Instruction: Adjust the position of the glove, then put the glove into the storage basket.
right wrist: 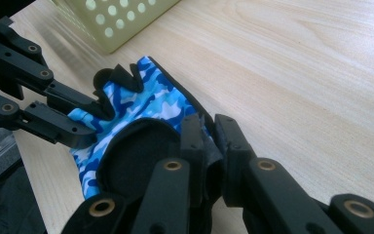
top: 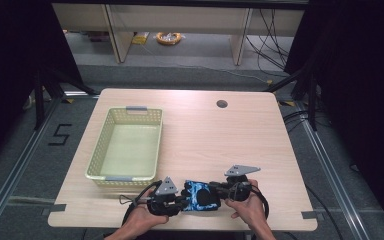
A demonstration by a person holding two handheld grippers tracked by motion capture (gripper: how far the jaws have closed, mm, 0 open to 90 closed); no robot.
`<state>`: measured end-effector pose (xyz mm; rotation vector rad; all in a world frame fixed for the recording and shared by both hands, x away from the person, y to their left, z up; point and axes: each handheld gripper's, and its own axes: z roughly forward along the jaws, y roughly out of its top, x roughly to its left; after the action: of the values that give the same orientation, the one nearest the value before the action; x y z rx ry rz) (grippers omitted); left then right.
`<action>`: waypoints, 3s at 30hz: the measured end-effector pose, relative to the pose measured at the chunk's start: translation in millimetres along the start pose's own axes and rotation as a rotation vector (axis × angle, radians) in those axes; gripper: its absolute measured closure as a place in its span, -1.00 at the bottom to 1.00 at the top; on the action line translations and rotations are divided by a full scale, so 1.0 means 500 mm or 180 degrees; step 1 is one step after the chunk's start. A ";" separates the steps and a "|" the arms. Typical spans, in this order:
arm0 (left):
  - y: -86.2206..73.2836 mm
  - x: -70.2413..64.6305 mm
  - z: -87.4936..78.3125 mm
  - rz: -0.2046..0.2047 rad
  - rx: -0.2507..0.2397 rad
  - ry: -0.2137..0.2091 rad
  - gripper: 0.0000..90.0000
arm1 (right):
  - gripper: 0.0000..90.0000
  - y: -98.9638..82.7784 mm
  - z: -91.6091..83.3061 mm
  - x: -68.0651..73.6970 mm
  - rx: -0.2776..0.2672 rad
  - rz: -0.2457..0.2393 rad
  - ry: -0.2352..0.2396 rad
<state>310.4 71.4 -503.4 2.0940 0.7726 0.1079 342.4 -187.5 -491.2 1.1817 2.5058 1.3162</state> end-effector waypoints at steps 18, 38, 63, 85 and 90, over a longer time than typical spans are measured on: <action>0.022 0.001 -0.066 0.0012 -0.0167 -0.0025 0.75 | 0.85 0.038 -0.013 0.029 -0.0120 -0.0098 0.0097; 0.117 0.039 -0.150 0.0089 -0.0277 0.0080 0.74 | 0.86 0.159 -0.038 0.046 -0.0377 -0.0257 0.0110; 0.129 0.160 -0.263 -0.0204 -0.0334 0.0325 0.74 | 0.86 0.322 0.051 0.104 -0.0261 -0.0477 0.0135; 0.064 0.253 -0.328 -0.0444 -0.0242 0.0583 0.74 | 0.86 0.372 0.188 0.151 -0.0130 -0.0520 0.0207; 0.046 0.277 -0.334 -0.0522 -0.0232 0.0615 0.74 | 0.86 0.379 0.229 0.163 -0.0038 -0.0507 0.0206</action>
<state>375.1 257.9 -411.1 1.9625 1.0378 0.2479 443.5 6.9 -403.3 0.9293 2.5706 1.3471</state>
